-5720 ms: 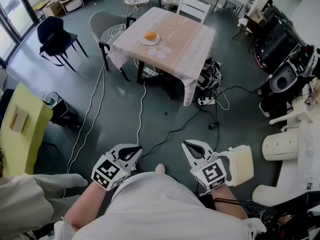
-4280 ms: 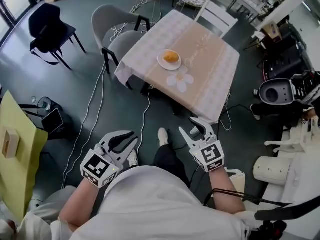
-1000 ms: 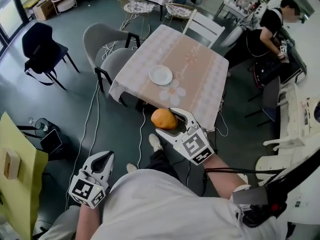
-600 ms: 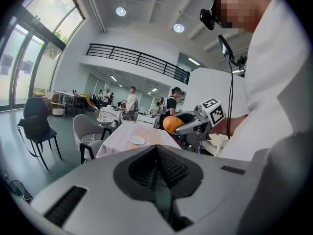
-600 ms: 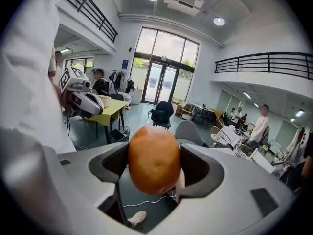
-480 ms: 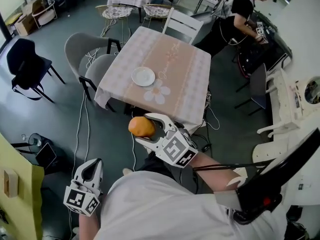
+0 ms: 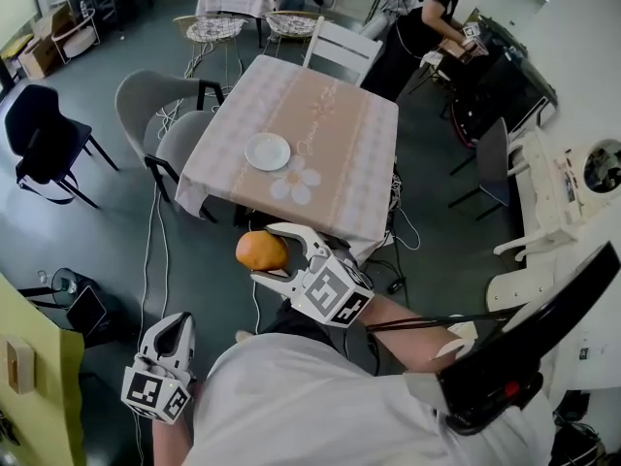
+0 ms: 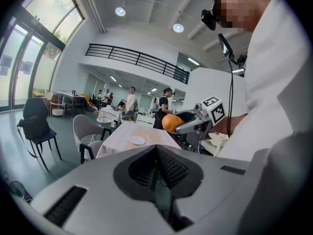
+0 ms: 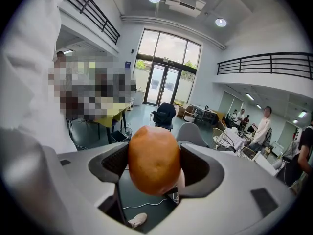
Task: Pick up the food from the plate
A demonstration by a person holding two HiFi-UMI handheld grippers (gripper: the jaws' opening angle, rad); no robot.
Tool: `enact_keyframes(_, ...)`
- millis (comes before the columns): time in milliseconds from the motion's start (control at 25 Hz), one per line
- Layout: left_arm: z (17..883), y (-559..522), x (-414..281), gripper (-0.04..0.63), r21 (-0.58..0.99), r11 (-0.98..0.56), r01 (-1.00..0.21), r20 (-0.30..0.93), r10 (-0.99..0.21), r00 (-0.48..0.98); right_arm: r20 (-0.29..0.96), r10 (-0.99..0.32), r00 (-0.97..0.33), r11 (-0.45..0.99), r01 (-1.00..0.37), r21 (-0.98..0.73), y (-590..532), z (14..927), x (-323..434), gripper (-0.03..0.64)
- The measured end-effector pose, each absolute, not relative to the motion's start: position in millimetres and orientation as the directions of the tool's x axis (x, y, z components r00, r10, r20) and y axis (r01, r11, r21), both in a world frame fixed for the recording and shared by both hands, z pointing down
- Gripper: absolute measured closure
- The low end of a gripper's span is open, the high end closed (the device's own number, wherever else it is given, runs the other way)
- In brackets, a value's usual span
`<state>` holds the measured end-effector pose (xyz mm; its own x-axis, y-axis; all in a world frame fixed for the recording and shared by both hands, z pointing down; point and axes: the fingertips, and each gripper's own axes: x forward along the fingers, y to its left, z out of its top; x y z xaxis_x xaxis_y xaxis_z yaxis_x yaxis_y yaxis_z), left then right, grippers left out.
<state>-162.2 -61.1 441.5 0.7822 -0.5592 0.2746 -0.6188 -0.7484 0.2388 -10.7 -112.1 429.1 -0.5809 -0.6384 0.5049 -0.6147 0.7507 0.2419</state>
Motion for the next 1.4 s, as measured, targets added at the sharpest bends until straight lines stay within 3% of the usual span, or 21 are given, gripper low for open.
enact_keyframes(1400,443.5,-57.6,-154.1,0.586,0.232,-0.754,-0.615,0.290,-0.550,0.783,0.508,-0.626,-0.592,0.760,-0.609,0.227,-109.3,433.4,-6.0,0.275)
